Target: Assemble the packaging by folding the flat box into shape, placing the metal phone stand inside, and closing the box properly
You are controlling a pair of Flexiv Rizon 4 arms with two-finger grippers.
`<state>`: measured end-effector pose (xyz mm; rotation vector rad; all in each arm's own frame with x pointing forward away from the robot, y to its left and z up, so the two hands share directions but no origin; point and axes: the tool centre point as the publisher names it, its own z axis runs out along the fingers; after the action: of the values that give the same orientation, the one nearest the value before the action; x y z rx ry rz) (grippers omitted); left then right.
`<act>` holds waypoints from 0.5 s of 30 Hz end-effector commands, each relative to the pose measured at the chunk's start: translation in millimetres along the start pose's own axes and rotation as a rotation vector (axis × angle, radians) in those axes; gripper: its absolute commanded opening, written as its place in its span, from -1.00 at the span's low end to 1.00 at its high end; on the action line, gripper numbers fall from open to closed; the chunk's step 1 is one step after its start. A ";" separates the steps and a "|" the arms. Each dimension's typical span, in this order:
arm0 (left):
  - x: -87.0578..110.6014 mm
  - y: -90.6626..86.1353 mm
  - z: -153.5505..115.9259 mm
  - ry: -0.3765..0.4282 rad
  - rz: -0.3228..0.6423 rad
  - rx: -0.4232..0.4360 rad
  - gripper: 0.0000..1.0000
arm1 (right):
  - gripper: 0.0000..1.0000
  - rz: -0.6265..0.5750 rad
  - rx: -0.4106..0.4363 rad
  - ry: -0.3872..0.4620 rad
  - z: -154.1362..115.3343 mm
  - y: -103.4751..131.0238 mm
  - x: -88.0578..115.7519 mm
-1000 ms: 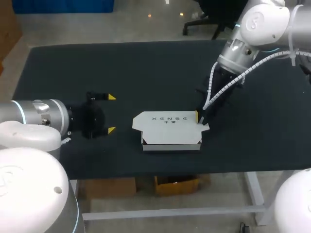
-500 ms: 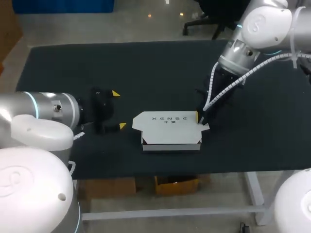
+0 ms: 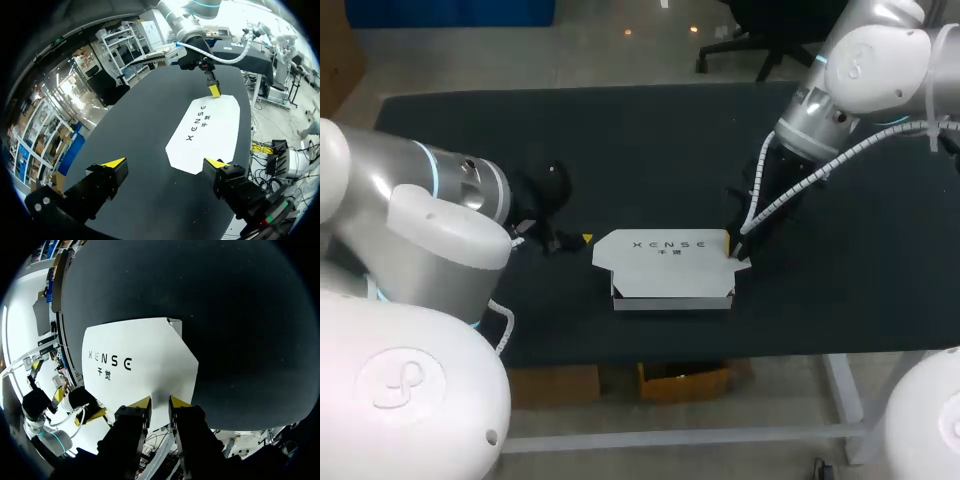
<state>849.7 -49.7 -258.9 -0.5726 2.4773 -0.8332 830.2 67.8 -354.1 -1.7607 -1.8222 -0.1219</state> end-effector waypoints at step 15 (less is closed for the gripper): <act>-2.8 -7.7 -2.0 0.020 -0.038 -0.347 1.00 | -0.40 0.034 -0.055 0.009 6.3 -6.1 -4.6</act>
<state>852.0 -51.0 -254.7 -0.6707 2.5609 -0.6742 825.7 67.1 -358.1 -1.8190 -1.7976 -0.1554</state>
